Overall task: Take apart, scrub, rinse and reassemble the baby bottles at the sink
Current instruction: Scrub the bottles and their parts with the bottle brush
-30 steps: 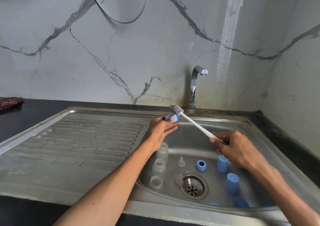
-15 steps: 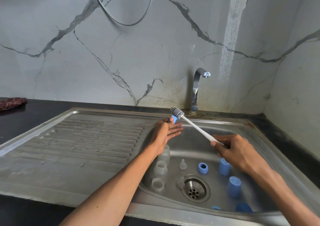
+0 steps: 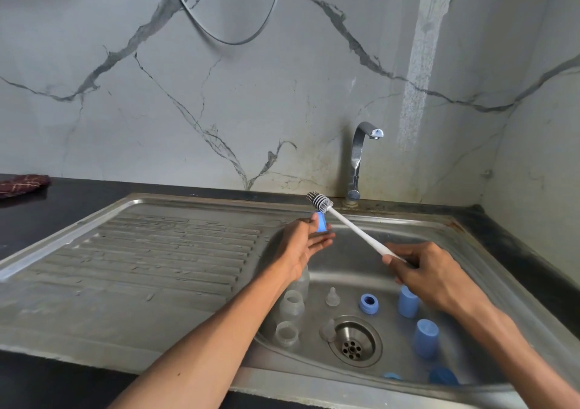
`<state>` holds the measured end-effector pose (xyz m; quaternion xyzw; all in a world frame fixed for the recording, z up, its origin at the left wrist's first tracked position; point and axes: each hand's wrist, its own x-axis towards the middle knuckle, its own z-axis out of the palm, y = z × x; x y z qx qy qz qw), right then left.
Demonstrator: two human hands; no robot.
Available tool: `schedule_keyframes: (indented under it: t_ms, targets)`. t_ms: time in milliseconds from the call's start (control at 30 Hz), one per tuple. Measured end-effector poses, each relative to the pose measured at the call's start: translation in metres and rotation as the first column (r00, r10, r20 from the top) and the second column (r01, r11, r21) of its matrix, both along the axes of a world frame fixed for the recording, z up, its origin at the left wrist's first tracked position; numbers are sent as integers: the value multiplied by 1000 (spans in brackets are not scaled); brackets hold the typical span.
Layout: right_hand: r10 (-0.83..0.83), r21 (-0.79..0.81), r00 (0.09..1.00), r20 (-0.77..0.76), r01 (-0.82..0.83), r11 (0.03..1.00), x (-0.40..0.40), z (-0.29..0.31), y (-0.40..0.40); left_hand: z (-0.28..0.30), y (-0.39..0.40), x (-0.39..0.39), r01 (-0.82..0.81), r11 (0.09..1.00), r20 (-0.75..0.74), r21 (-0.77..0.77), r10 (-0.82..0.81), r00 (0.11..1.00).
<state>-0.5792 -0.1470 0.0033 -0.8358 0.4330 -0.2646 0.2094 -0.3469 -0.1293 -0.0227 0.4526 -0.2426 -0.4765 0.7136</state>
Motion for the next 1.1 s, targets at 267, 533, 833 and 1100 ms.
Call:
schedule_keyframes:
  t_ms: [267, 533, 833, 1100]
  targets:
    - [84, 41, 996, -15, -83, 996, 2, -5, 0, 0, 2, 33, -179, 980, -275, -83, 150, 950]
    - [66, 21, 991, -116, -64, 998, 1, -4, 3, 9, 9, 42, -174, 975, -340, -139, 118, 933]
    - [-8, 11, 994, -113, 10, 1000, 0, -4, 1, 2, 4, 34, -206, 968, -188, -144, 177, 966]
    - [-58, -23, 994, -92, 56, 998, 2, -5, 2, -3, -3, 4, -189, 971, -20, -143, 188, 982]
